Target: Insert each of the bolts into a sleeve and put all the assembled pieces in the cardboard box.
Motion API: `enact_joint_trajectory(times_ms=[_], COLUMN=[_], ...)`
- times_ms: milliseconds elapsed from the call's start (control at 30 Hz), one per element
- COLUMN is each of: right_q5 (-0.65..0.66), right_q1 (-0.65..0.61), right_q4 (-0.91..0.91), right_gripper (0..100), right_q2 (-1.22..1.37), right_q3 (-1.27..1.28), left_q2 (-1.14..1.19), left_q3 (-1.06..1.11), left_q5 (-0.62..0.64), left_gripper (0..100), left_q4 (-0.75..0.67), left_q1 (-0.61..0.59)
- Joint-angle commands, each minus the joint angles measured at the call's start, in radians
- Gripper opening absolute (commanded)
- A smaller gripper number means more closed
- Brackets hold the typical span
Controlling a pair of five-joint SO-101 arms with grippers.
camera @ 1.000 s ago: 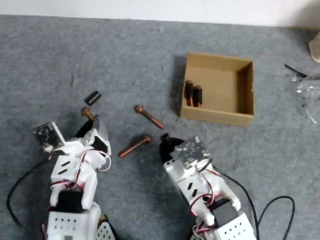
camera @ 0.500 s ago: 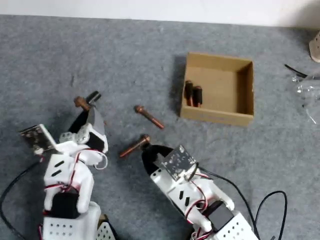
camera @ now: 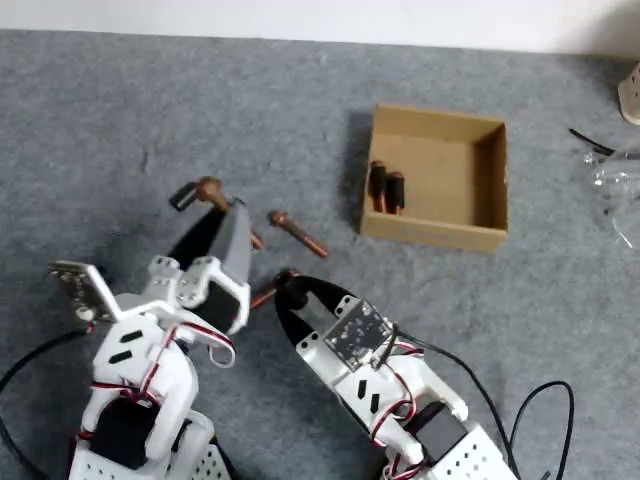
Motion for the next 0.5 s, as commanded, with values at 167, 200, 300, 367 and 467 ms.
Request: enact_joint_trajectory(times_ms=[167, 200, 300, 367, 467], right_q5=[0.029, 0.029, 0.029, 0.029, 0.028], right_q1=[0.005, 0.016, 0.047, 0.065, 0.073], right_q4=[-0.047, -0.047, -0.062, -0.079, -0.082], right_gripper=[0.4, 0.4, 0.4, 0.4, 0.4], right_q2=[-0.015, -0.015, -0.016, -0.016, -0.016], right_q3=[0.104, 0.104, 0.104, 0.104, 0.104], left_q2=[-0.016, -0.016, -0.016, -0.016, -0.016], left_q3=[-0.116, -0.113, -0.090, -0.070, -0.038], left_q5=[-0.002, -0.003, -0.003, -0.003, -0.005], left_gripper=[1, 1, 1, 1, 1], left_q4=[0.150, 0.158, 0.164, 0.164, 0.161], left_q1=[0.165, 0.176, 0.186, 0.186, 0.186])
